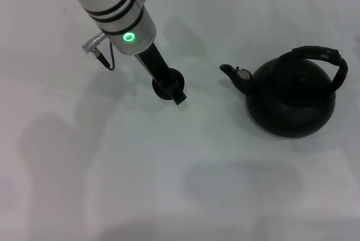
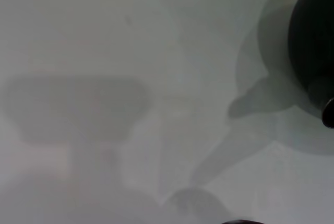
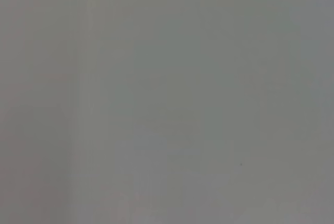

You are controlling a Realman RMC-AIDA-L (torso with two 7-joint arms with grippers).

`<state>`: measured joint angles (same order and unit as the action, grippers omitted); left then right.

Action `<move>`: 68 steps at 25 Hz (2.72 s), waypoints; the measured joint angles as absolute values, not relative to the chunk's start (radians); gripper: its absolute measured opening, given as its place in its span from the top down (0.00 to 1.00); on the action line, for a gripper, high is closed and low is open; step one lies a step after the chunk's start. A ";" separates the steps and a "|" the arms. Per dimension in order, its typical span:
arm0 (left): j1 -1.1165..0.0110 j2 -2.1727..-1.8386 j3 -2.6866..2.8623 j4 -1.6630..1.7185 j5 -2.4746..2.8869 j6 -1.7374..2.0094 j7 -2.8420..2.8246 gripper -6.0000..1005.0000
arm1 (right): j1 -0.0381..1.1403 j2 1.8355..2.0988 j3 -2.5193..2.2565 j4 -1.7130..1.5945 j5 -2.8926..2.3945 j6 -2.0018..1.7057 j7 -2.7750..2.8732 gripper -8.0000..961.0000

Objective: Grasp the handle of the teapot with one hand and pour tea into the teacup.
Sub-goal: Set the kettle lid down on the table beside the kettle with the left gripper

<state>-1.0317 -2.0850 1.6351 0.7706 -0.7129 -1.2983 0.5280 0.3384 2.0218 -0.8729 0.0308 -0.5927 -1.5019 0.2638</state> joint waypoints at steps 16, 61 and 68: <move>-1.027 -2.088 1.749 0.707 -0.770 -1.208 0.475 0.30 | 0.331 2.020 -0.874 0.047 -0.594 -1.516 0.264 0.08; -1.028 -2.085 1.833 0.725 -0.759 -1.199 0.468 0.17 | 0.328 2.020 -0.877 0.052 -0.594 -1.514 0.264 0.08; -0.990 -2.079 1.815 0.791 -0.736 -1.225 0.468 0.14 | 0.327 2.020 -0.876 0.052 -0.594 -1.514 0.264 0.08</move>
<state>-0.9899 -2.0788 1.8150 0.7913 -0.7365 -1.2250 0.4682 0.3266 2.0201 -0.8759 0.0522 -0.5936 -1.5142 0.2638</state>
